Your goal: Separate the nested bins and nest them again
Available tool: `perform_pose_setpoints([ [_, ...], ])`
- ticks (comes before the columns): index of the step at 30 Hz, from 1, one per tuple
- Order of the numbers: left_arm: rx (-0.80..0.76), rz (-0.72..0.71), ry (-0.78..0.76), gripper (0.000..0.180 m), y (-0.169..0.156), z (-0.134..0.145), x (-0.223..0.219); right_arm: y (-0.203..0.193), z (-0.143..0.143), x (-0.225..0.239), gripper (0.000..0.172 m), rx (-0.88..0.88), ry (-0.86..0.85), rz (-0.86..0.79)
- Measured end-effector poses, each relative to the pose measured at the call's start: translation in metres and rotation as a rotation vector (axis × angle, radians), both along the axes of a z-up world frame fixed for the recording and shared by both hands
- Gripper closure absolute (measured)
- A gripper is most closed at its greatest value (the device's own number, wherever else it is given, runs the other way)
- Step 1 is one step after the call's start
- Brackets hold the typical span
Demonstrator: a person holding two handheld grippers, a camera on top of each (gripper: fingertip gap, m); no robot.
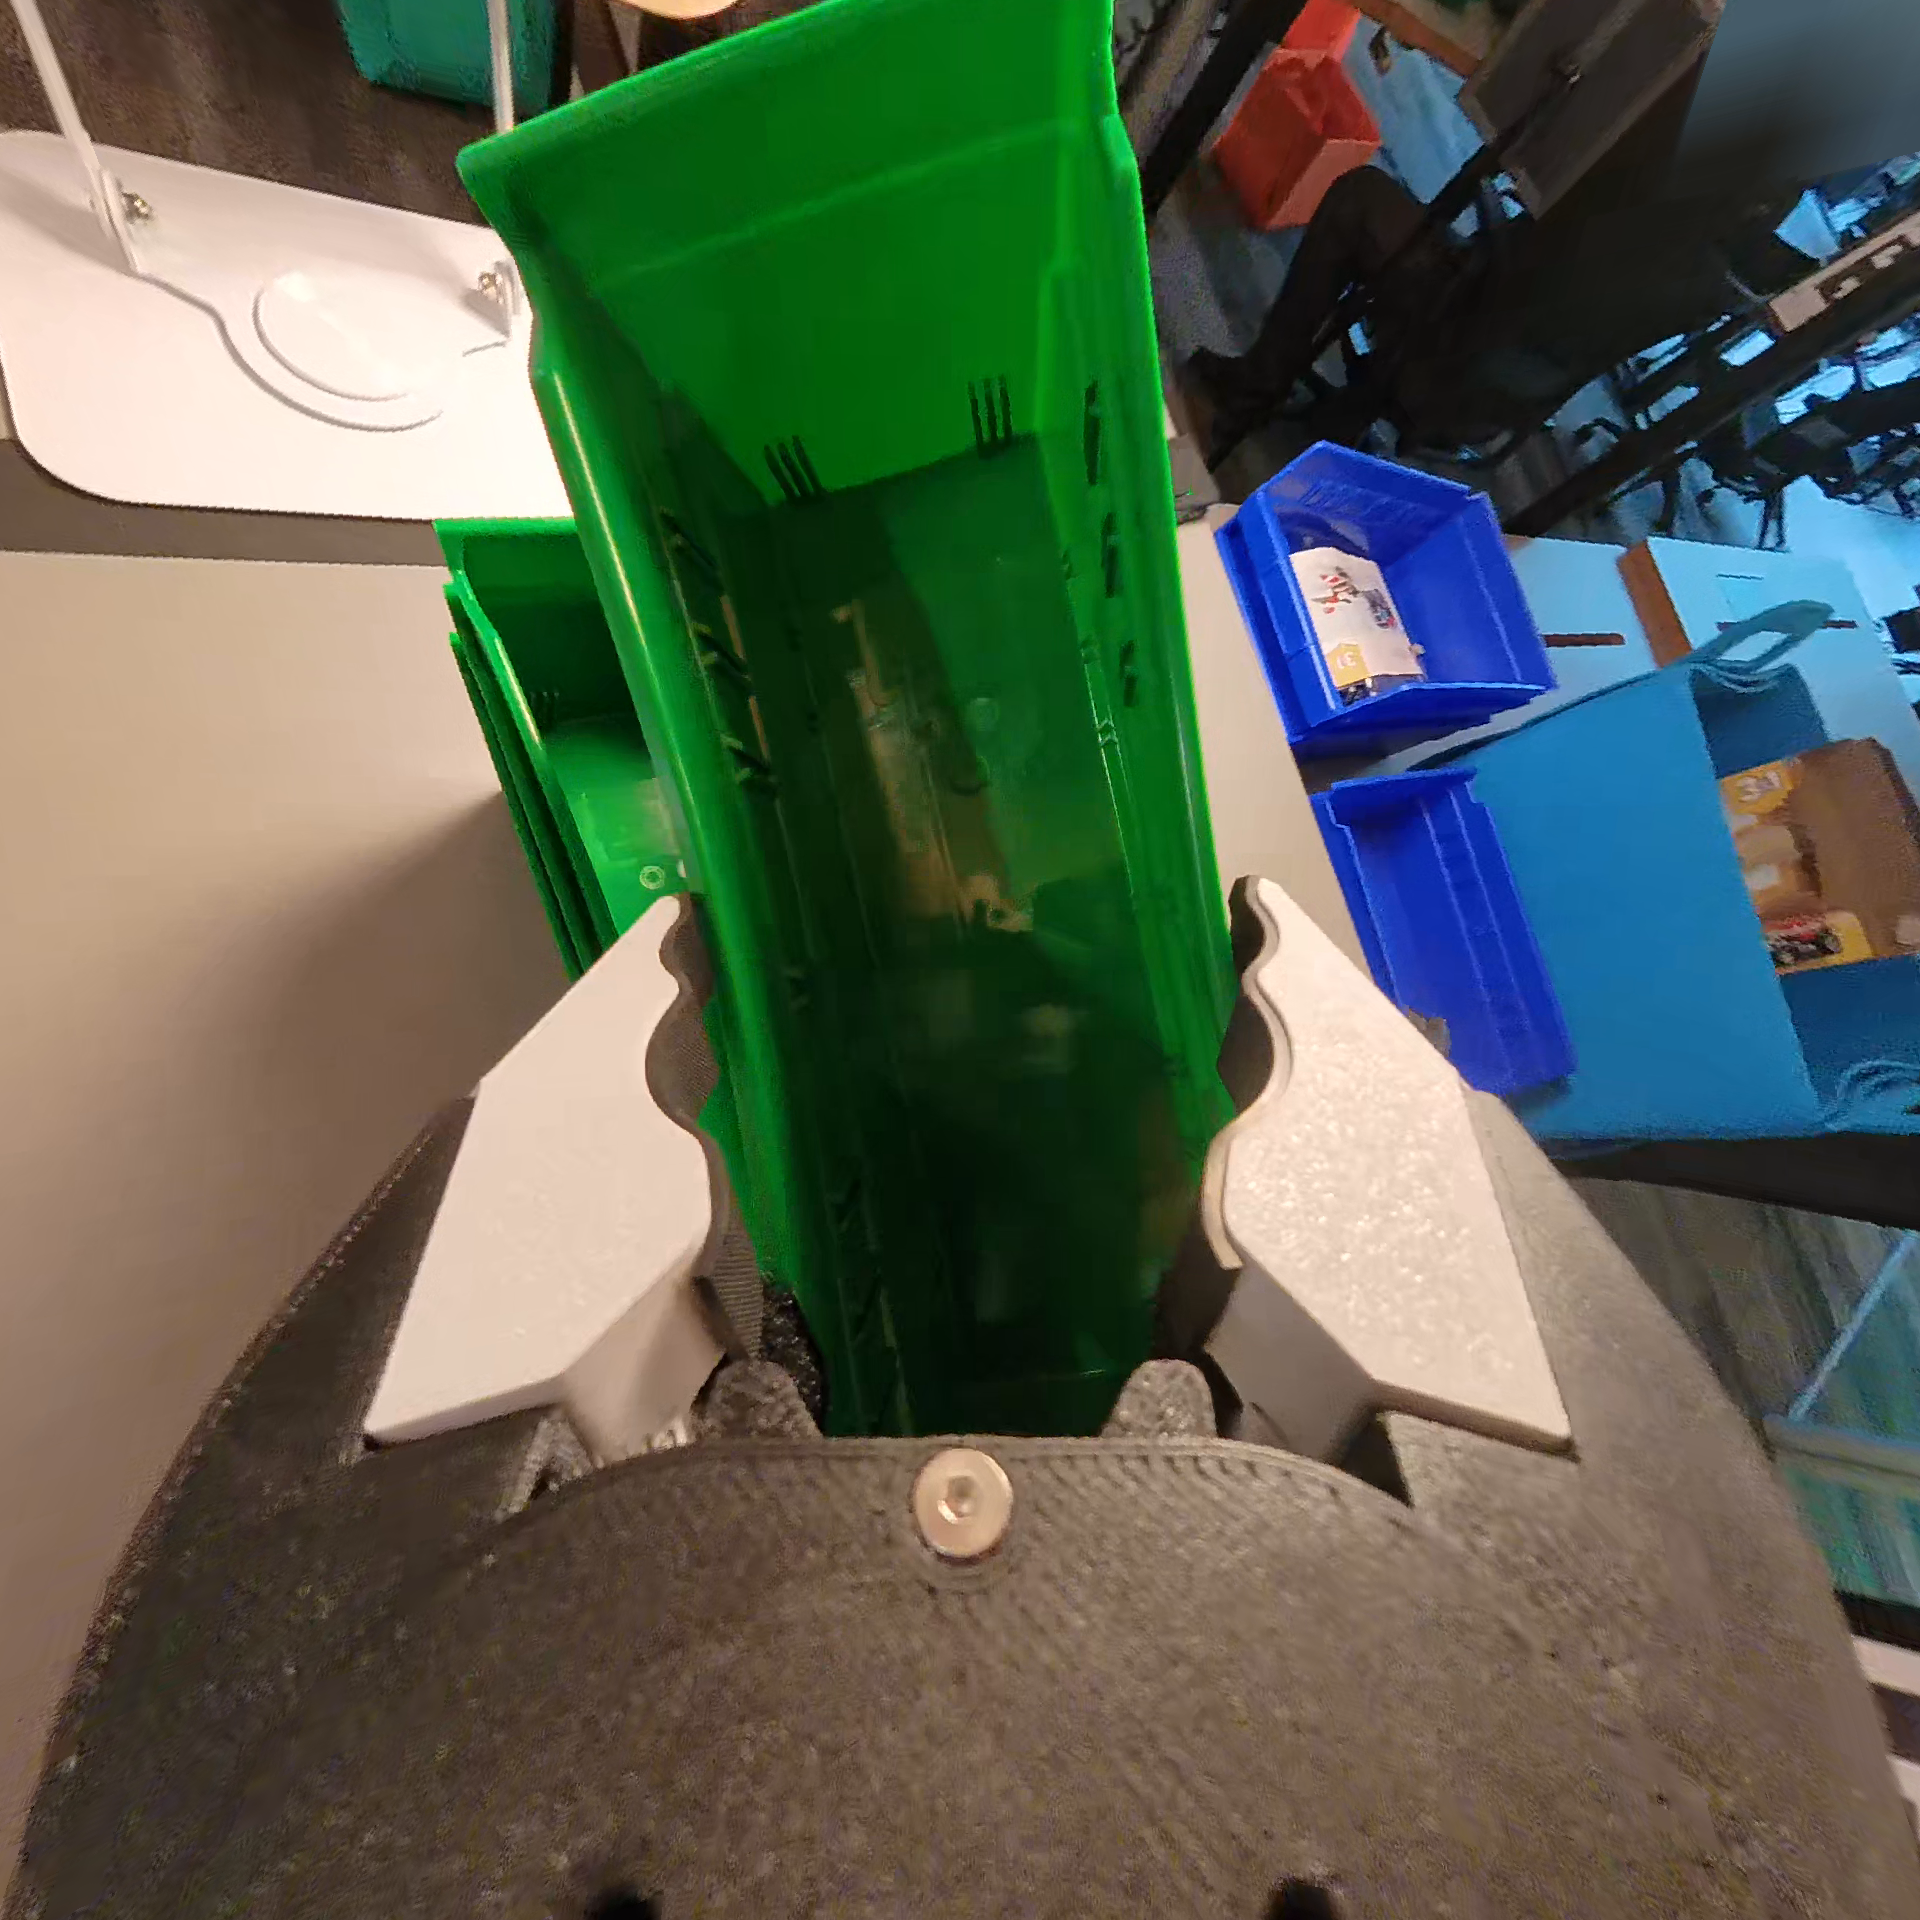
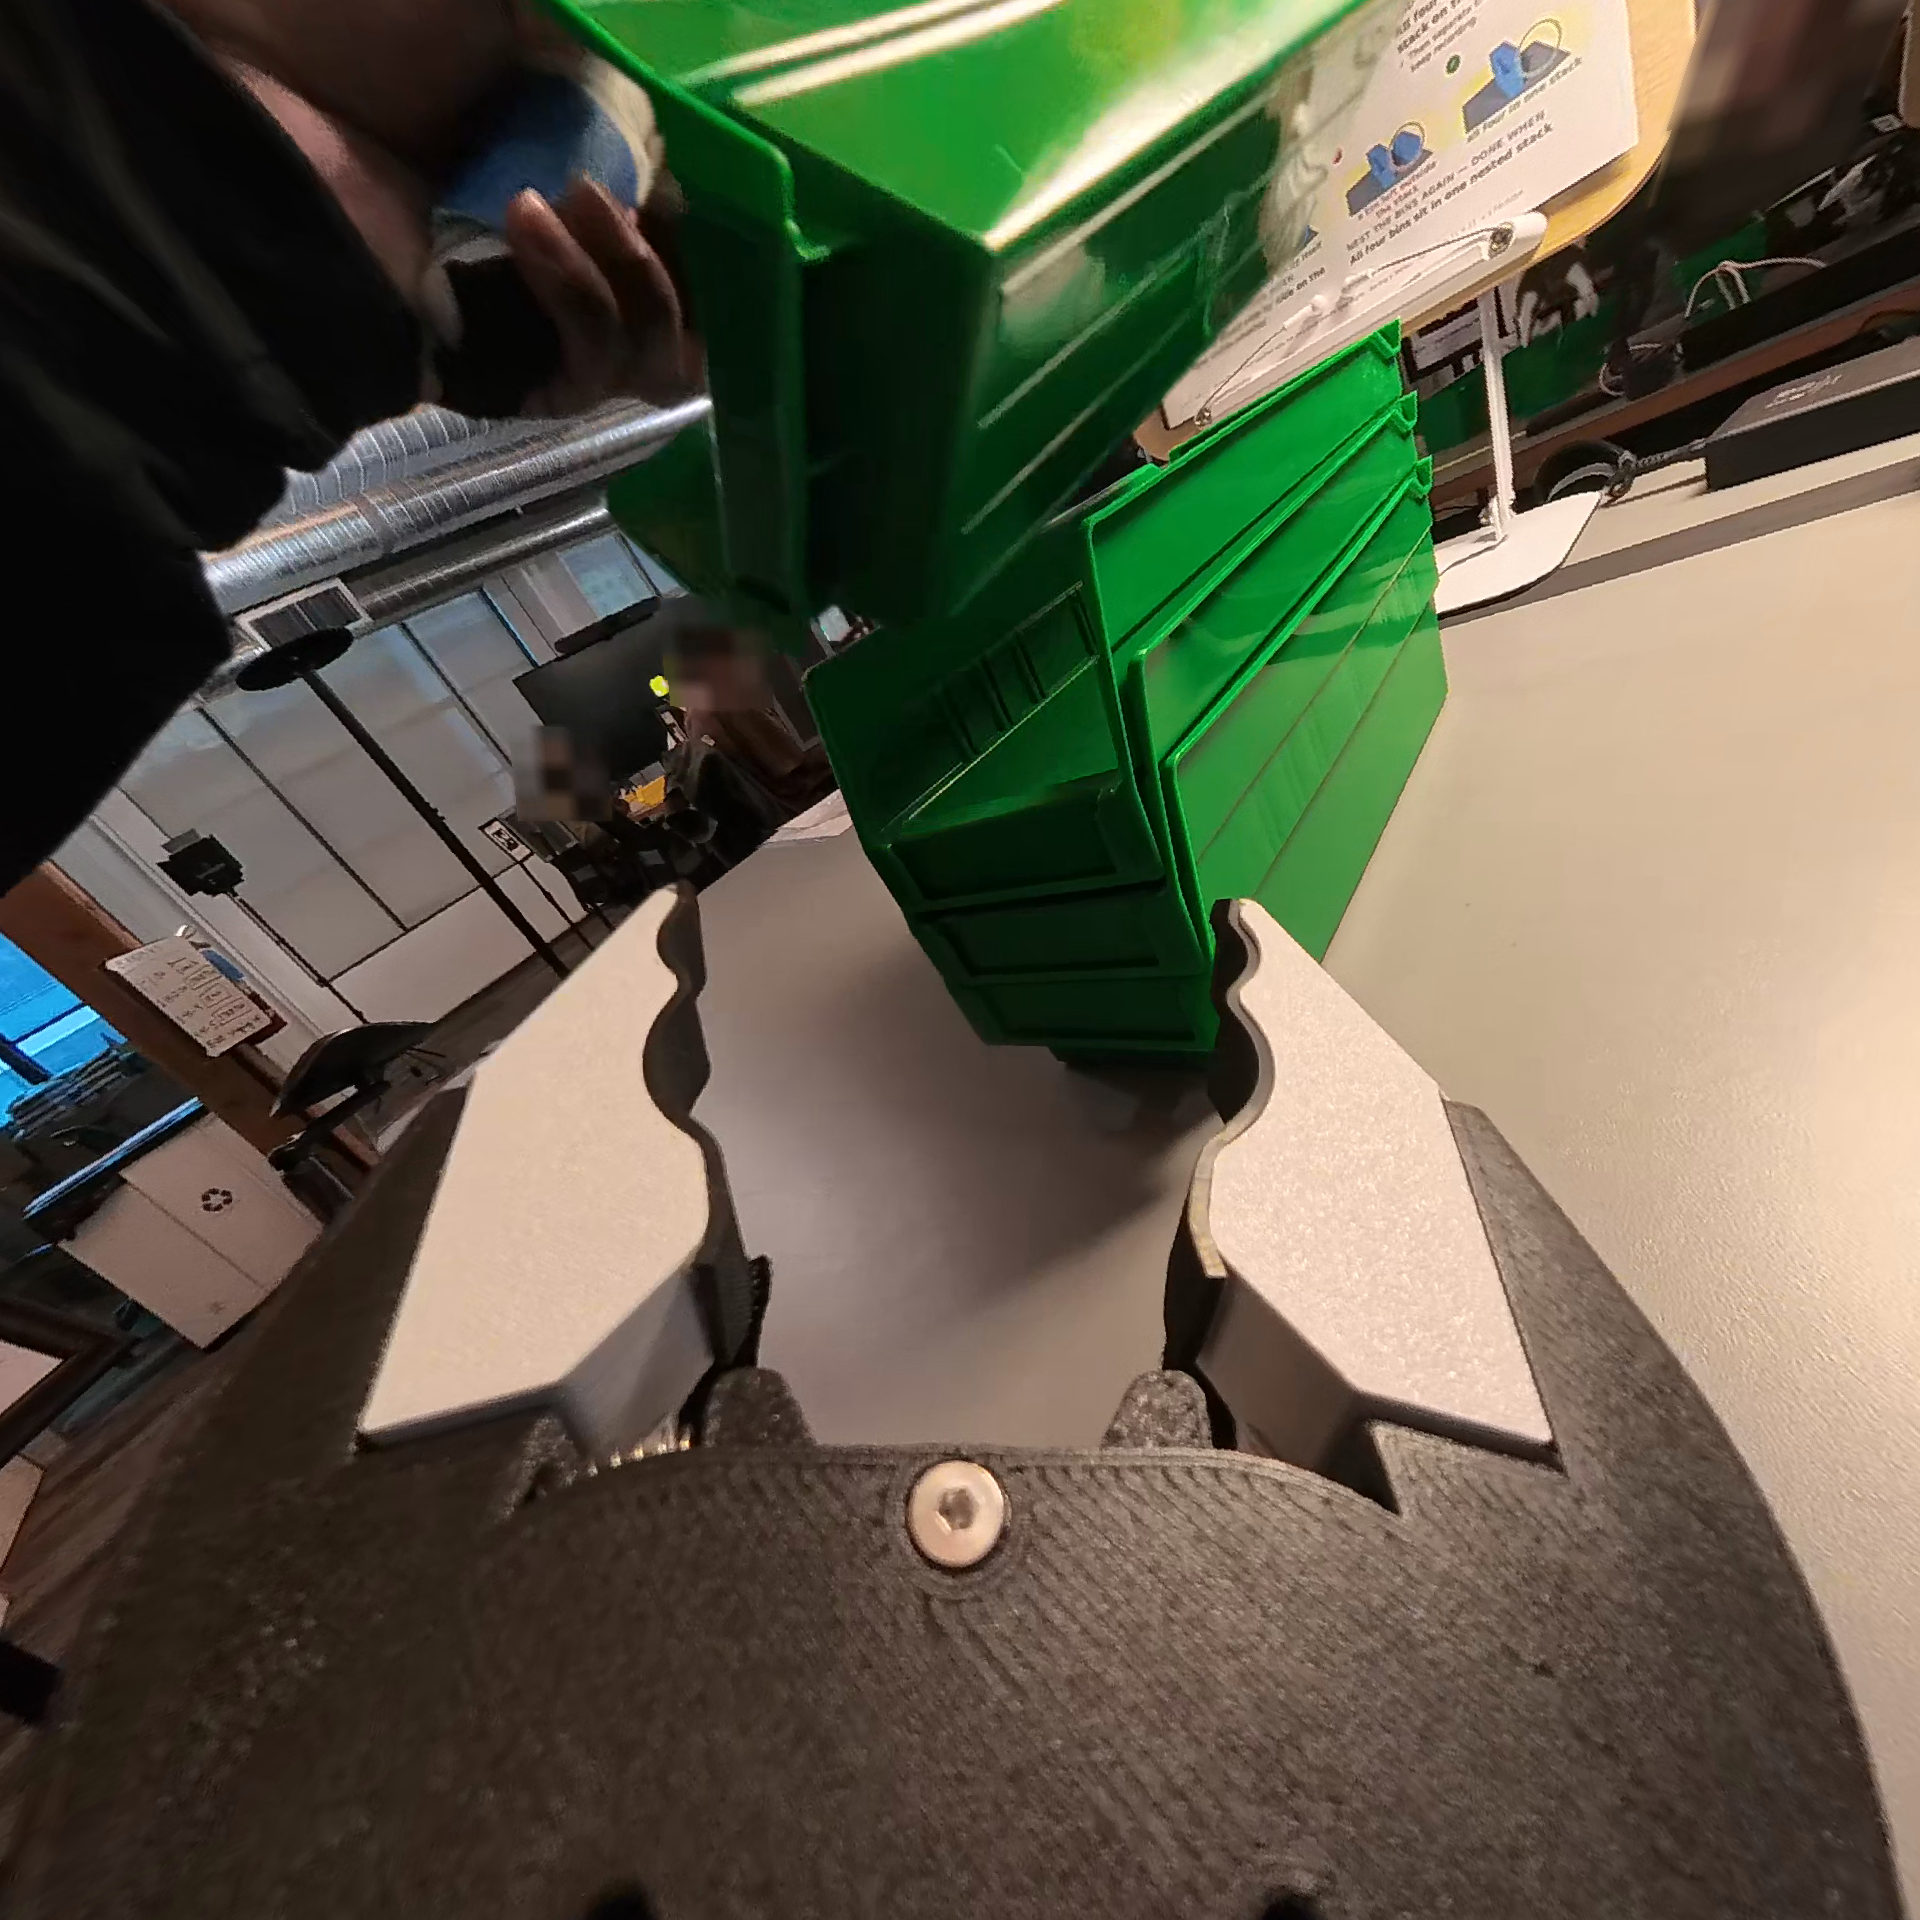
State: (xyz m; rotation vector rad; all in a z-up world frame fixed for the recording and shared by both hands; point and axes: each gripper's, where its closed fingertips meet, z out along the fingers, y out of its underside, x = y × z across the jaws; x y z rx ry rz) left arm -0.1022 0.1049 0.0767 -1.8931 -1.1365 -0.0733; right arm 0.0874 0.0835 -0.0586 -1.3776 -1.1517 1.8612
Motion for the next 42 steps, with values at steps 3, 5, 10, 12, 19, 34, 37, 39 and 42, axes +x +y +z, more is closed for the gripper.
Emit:
perform_pose_setpoints([
  [3,-0.036,0.040,-0.001,0.082,-0.001,-0.011,-0.007,0.001,0.001,0.001,0.073,-0.011,0.005,0.004],
  [5,-0.063,0.061,0.008,0.082,-0.002,-0.016,-0.011,0.001,0.001,0.001,0.073,-0.016,0.006,0.007],
  [10,-0.152,0.097,0.033,0.081,-0.007,-0.028,-0.018,0.001,0.001,0.001,0.073,-0.023,0.006,0.012],
  [12,-0.168,0.106,0.028,0.080,-0.007,-0.031,-0.020,0.001,0.001,0.001,0.073,-0.023,0.007,0.013],
  [19,-0.231,0.140,0.045,0.079,-0.003,-0.032,-0.023,0.001,0.001,0.001,0.073,-0.027,0.005,0.017],
  [34,-0.392,0.114,0.137,0.078,0.004,-0.018,-0.017,0.002,0.003,0.002,0.073,-0.039,0.014,0.022],
  [37,-0.439,0.108,0.172,0.079,0.000,-0.015,-0.017,0.001,0.002,0.001,0.073,-0.038,0.010,0.023],
  [39,-0.431,0.109,0.155,0.079,0.000,-0.019,-0.016,0.001,0.002,0.001,0.073,-0.036,0.007,0.024],
  [42,-0.462,0.114,0.143,0.078,-0.002,-0.033,-0.016,0.001,0.002,0.001,0.073,-0.039,0.010,0.024],
])
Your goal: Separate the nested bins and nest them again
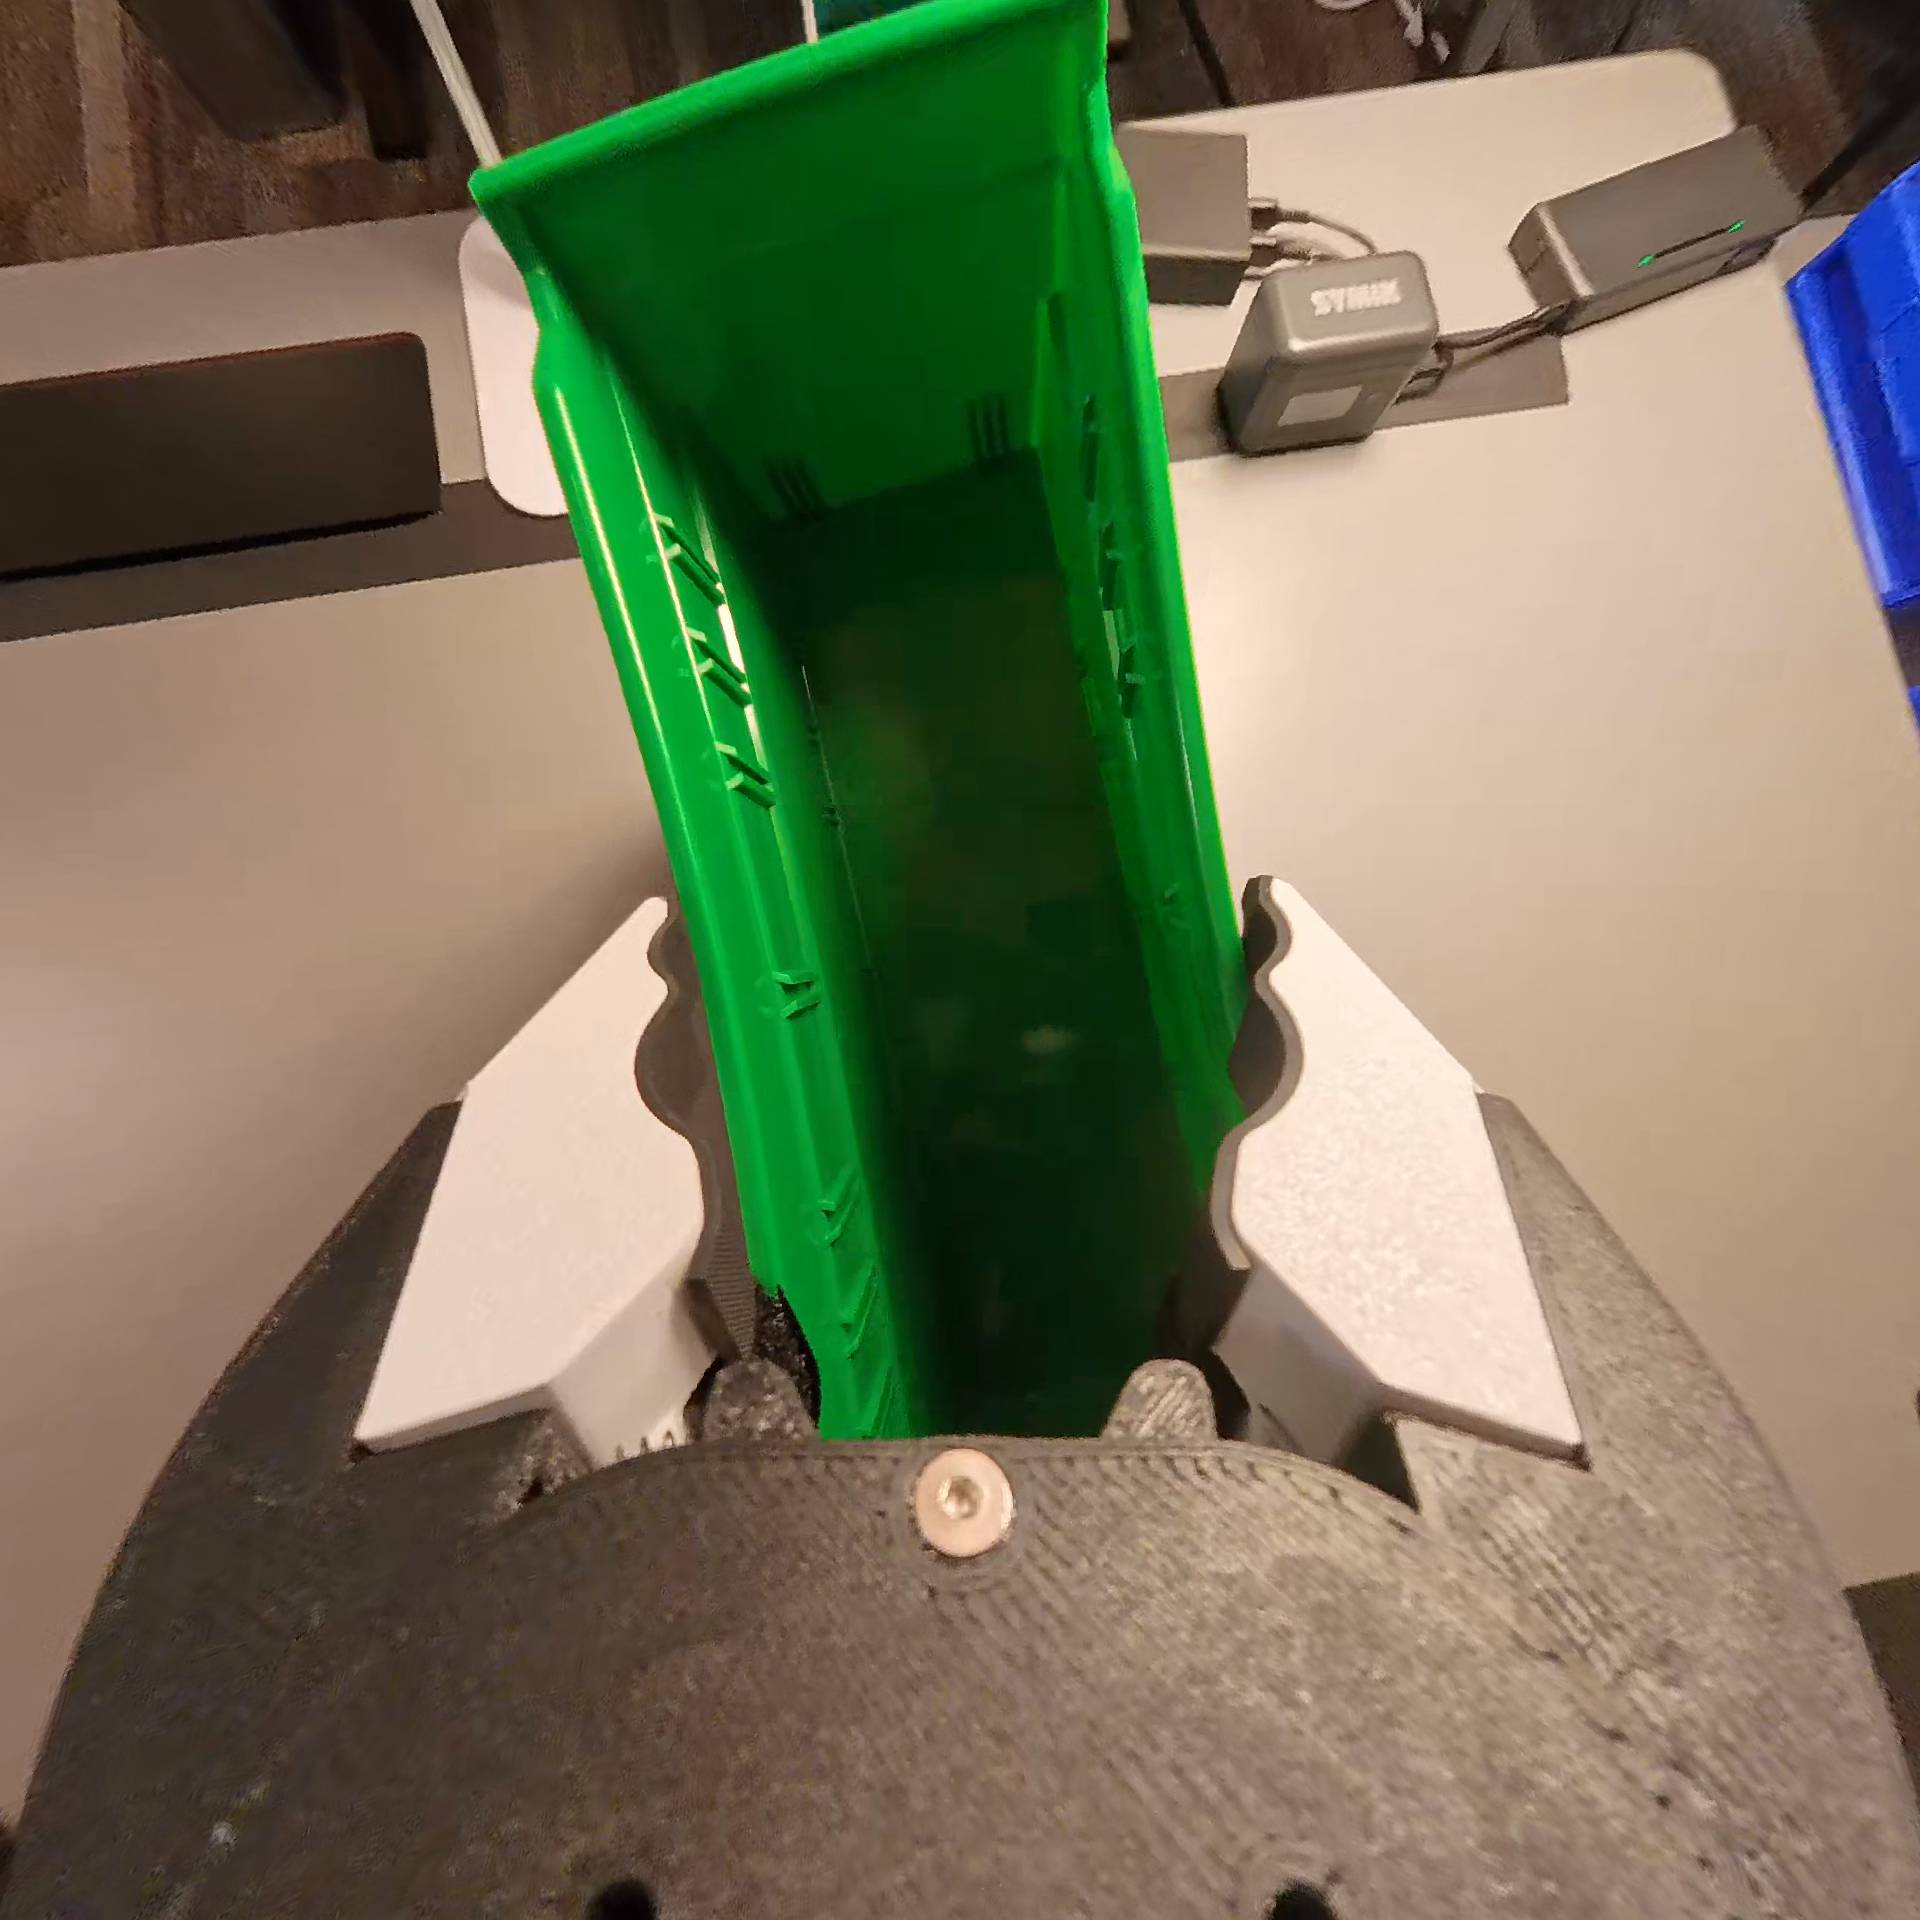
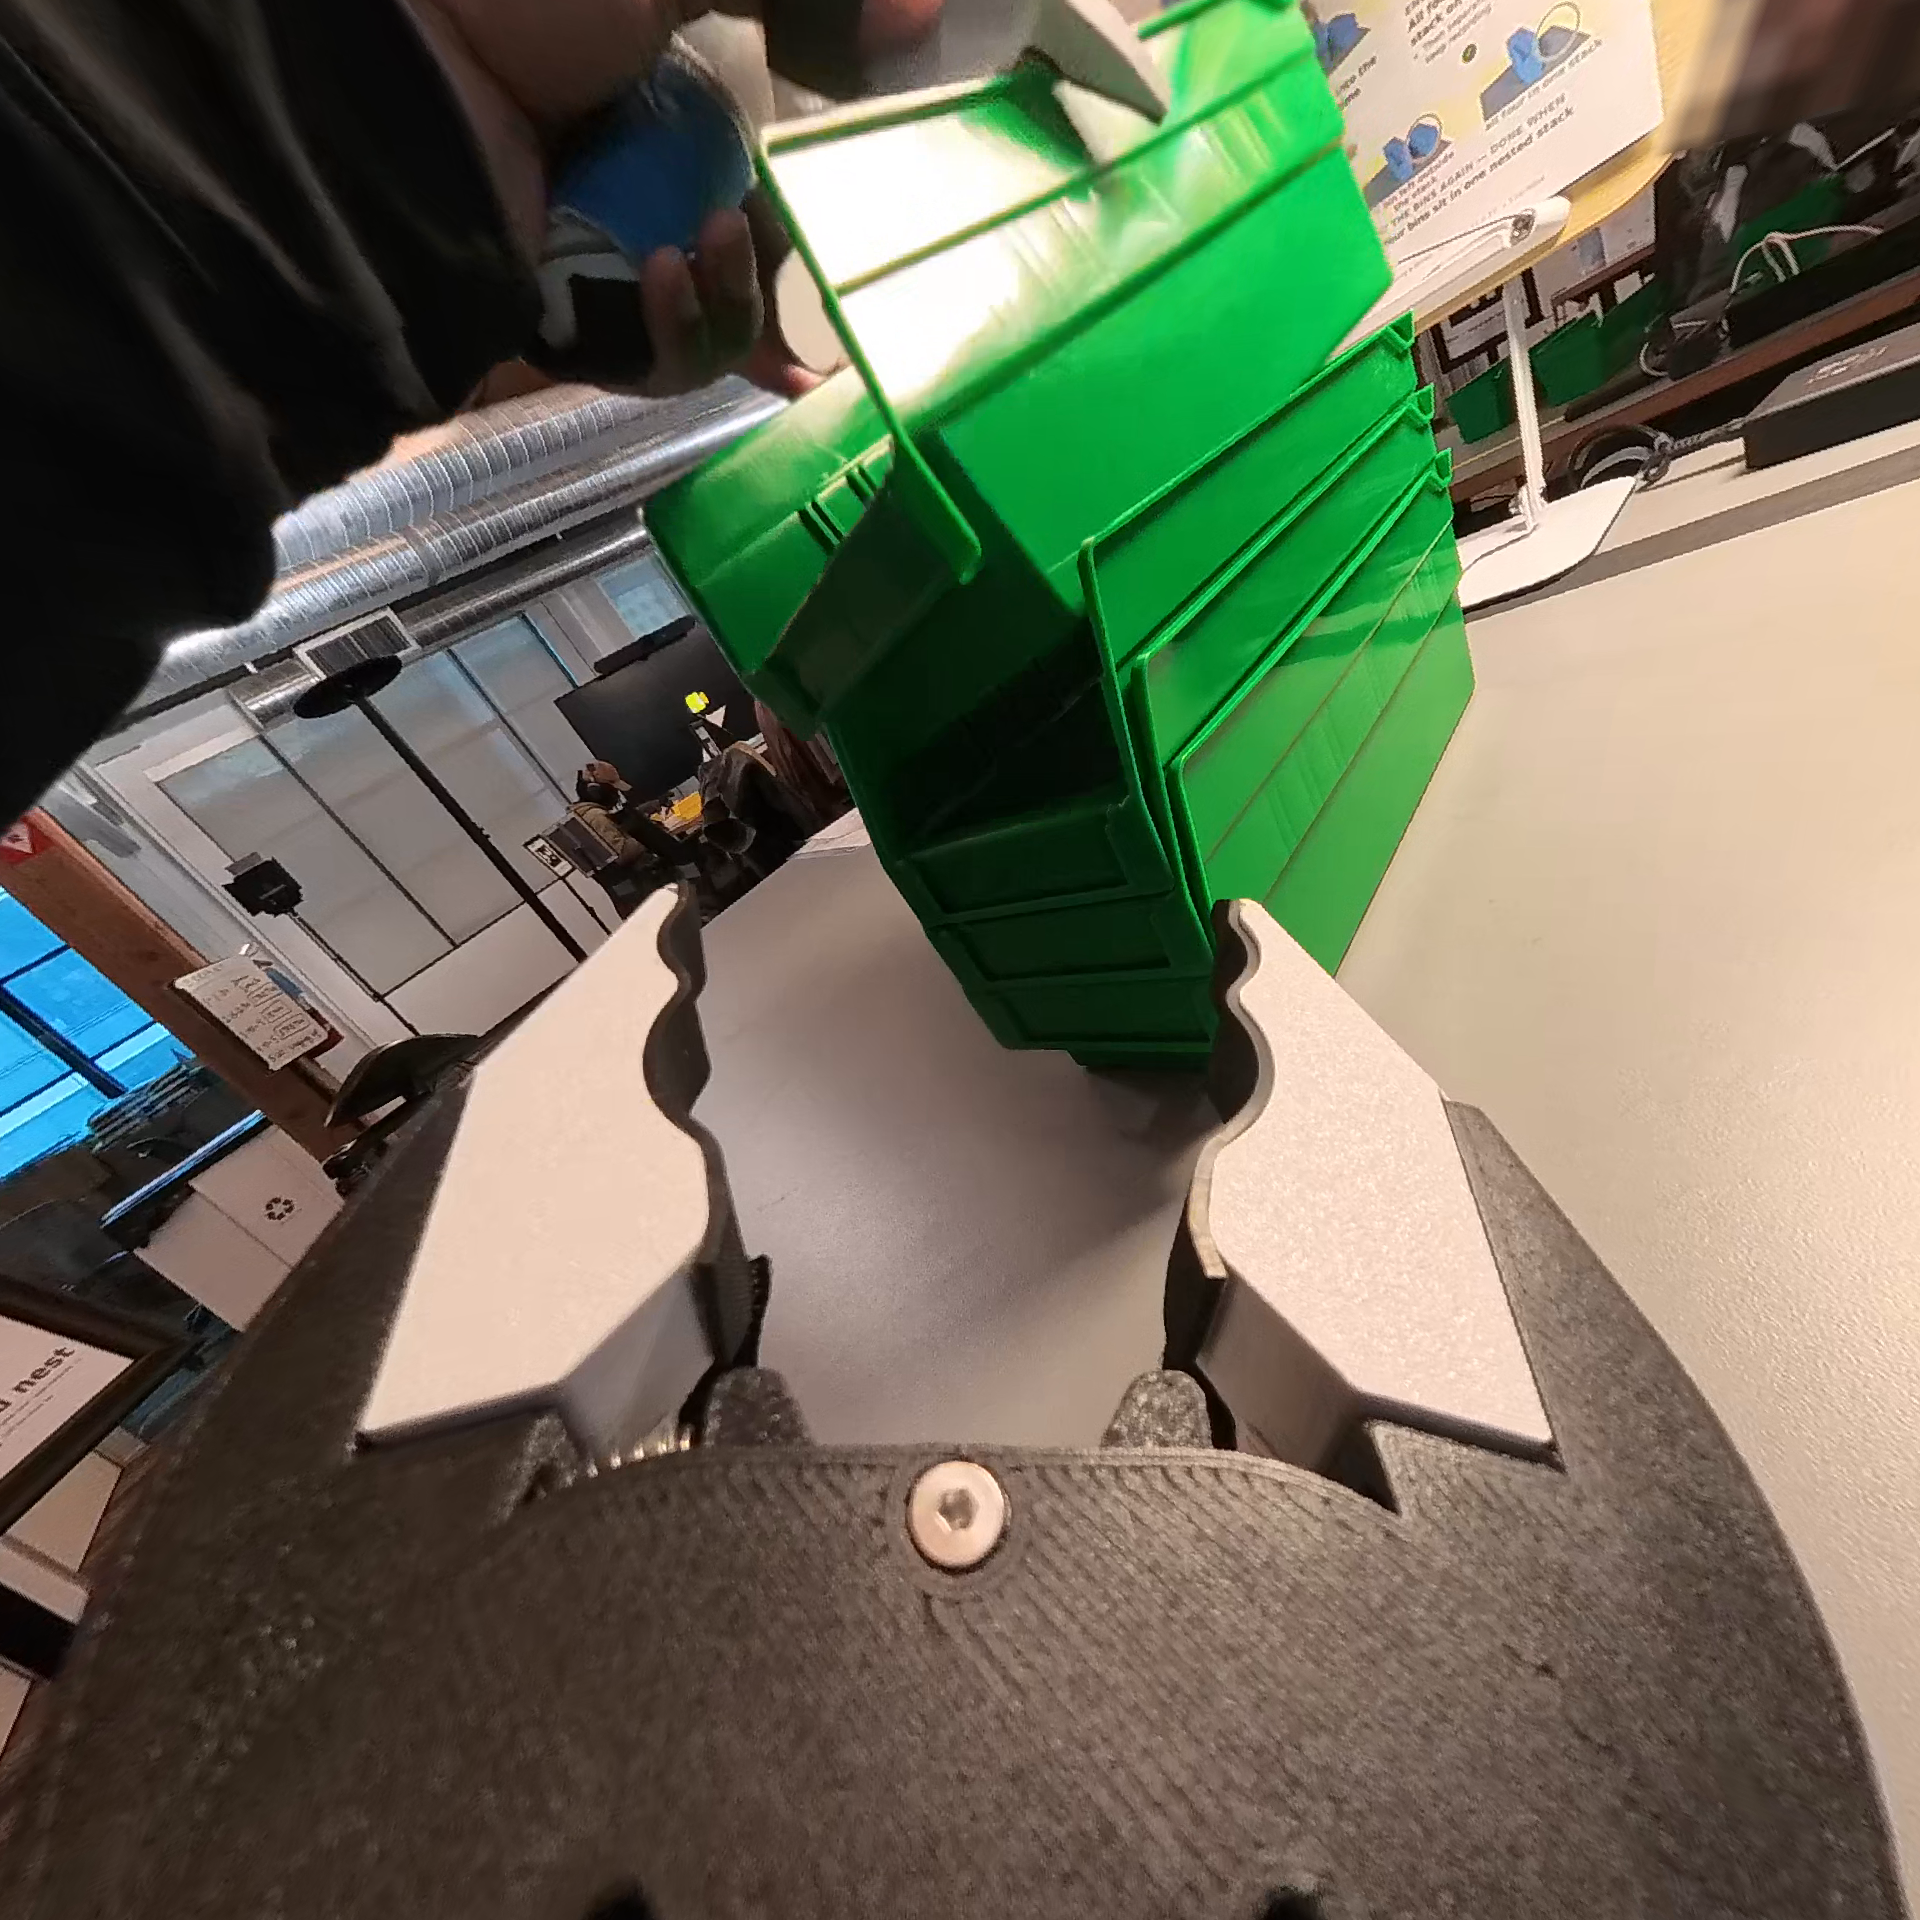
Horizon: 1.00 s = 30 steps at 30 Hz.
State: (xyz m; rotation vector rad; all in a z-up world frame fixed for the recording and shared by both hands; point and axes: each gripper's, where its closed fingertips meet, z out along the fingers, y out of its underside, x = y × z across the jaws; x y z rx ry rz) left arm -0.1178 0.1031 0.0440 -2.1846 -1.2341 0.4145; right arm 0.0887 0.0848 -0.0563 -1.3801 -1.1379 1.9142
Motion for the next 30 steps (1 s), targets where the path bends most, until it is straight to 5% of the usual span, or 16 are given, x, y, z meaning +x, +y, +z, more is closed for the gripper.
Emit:
perform_pose_setpoints([
  [20,-0.036,0.032,0.035,0.061,0.010,-0.042,-0.014,0.000,0.000,0.000,0.073,-0.008,0.000,0.008],
  [30,0.064,-0.117,-0.011,0.045,0.020,-0.038,0.007,-0.001,0.000,0.001,0.073,-0.002,0.000,0.007],
])
